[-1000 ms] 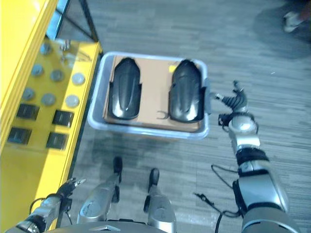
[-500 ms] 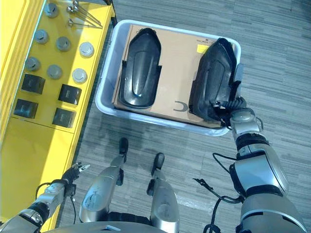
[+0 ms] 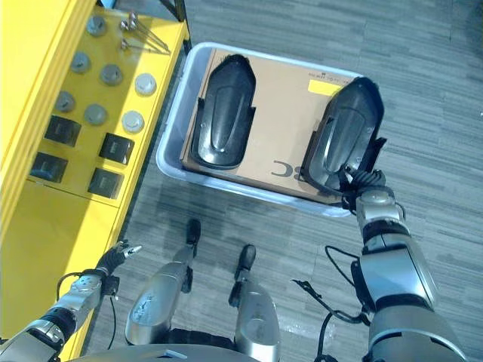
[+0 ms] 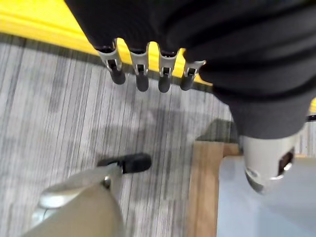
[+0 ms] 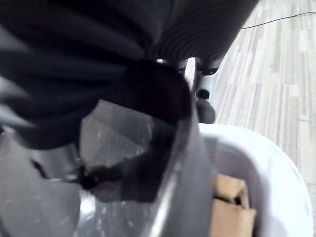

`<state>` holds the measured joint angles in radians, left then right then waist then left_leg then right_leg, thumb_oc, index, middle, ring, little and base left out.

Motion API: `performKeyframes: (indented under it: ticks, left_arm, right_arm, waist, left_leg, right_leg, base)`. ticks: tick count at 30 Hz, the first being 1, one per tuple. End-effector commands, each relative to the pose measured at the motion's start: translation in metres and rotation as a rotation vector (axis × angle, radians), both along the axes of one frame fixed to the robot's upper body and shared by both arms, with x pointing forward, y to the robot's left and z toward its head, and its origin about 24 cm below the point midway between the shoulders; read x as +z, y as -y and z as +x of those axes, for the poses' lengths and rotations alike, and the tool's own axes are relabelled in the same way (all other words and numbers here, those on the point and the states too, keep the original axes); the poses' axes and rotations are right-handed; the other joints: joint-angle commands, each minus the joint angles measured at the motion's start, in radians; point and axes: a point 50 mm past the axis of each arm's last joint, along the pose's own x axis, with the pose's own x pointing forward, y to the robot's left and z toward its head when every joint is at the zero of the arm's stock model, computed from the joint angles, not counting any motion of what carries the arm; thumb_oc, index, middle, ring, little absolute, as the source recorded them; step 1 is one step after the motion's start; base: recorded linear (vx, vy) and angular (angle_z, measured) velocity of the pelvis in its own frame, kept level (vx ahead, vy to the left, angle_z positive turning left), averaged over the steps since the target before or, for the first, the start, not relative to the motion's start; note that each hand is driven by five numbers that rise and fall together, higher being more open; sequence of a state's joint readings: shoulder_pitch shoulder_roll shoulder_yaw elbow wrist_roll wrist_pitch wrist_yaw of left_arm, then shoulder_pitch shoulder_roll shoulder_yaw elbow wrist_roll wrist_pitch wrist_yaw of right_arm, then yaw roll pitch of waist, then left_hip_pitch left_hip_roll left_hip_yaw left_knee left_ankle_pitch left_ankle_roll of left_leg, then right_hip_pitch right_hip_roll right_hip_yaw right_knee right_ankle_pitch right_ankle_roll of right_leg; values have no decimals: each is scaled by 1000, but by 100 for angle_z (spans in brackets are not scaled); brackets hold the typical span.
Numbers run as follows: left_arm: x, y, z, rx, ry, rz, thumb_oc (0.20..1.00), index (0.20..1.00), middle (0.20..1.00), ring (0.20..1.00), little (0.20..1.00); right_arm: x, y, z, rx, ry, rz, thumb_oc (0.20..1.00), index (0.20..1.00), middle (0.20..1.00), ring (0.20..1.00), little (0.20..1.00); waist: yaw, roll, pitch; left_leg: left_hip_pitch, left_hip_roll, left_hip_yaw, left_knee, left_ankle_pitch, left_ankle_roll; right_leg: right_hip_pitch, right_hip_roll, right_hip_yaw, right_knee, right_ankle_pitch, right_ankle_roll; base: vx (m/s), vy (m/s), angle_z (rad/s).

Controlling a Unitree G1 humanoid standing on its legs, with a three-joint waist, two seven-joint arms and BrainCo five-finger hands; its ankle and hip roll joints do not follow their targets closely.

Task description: Move parts from the plastic box to the shelf.

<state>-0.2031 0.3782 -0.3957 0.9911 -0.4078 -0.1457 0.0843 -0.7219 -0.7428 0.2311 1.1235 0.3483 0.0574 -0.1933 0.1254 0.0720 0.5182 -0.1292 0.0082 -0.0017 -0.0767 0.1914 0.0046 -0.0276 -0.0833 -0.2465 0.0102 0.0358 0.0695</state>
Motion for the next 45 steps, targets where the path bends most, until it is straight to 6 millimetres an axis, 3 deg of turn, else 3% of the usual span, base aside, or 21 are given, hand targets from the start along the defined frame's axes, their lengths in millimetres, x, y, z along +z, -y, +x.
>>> performKeyframes:
  ticks: [1,5,7,10,13,15,17,19,22,25,37,45]
  left_arm:
    - [-3,-15,-11,81,-30,109,1000,1000,1000,1000,1000]
    - [20,-23,0,104,85,127,1000,1000,1000,1000,1000]
    - [51,-17,17,23,216,112,1000,1000,1000,1000,1000]
    - [98,-2,43,-109,388,51,1000,1000,1000,1000,1000]
    - [162,36,67,-325,598,-119,1000,1000,1000,1000,1000]
    - [191,60,73,-444,693,-233,1000,1000,1000,1000,1000]
    - [206,80,76,-519,710,-376,1000,1000,1000,1000,1000]
    - [211,95,77,-547,696,-463,1000,1000,1000,1000,1000]
    - [218,133,79,-563,646,-686,1000,1000,1000,1000,1000]
    - [219,147,78,-556,619,-783,1000,1000,1000,1000,1000]
    - [226,168,74,-587,590,-966,1000,1000,1000,1000,1000]
    - [222,170,77,-529,601,-908,1000,1000,1000,1000,1000]
  right_arm:
    - [9,-7,1,69,97,-108,200,200,200,200,200]
    - [1,-20,-20,118,200,-199,200,200,200,200,200]
    - [7,-21,-37,132,289,-286,200,200,200,200,200]
    - [34,-34,-41,172,427,-437,200,200,200,200,200]
    - [85,-71,-36,263,649,-647,200,200,200,200,200]
    - [112,-92,-36,317,776,-726,200,200,200,200,200]
    - [130,-107,-35,345,857,-788,200,200,200,200,200]
    - [141,-118,-33,362,912,-826,200,200,200,200,200]
    - [167,-152,-29,382,1071,-876,200,200,200,200,200]
    - [174,-165,-24,397,1102,-865,200,200,200,200,200]
    - [161,-203,-18,555,1122,-814,200,200,200,200,200]
    - [153,-223,-24,635,1204,-736,200,200,200,200,200]
  waist:
    - [-6,-28,-89]
    - [-31,-65,-222]
    - [-32,-70,-288]
    - [-35,-74,-331]
    - [-41,-76,-362]
    - [-50,-79,-375]
    - [-55,-82,-382]
    - [-59,-82,-388]
    - [-67,-86,-407]
    - [-64,-89,-415]
    - [-47,-92,-421]
    - [-40,-92,-419]
  left_leg:
    - [31,31,3,88,-202,-44]
    - [119,47,32,30,-180,-56]
    - [165,50,41,5,-178,-56]
    - [193,49,46,-7,-184,-53]
    - [201,49,50,-11,-192,-53]
    - [200,50,55,-11,-196,-53]
    - [206,50,58,-11,-201,-51]
    - [210,49,60,-11,-206,-50]
    - [218,47,66,-11,-216,-46]
    - [218,45,65,-11,-222,-44]
    - [214,39,49,-11,-226,-40]
    - [212,38,44,-11,-225,-39]
  right_leg:
    - [-33,-64,-9,42,-84,3]
    - [57,-50,-11,-4,-67,16]
    - [111,-42,-16,-25,-69,17]
    - [152,-37,-22,-56,-66,20]
    - [179,-36,-25,-88,-59,32]
    - [183,-36,-24,-87,-66,34]
    - [187,-37,-22,-81,-72,35]
    - [191,-36,-18,-83,-74,35]
    - [196,-35,-7,-91,-71,39]
    - [196,-35,-6,-93,-73,40]
    - [196,-41,-19,-96,-71,41]
    - [197,-41,-27,-97,-71,40]
  base:
    - [-8,-44,-1]
    - [9,-94,4]
    - [31,-101,-3]
    - [-58,-80,-3]
    - [-129,-57,-12]
    - [-110,0,-12]
    - [-57,19,3]
    - [0,0,0]
    - [-31,42,-6]
    - [-16,27,-8]
    - [-2,3,0]
    - [0,0,0]
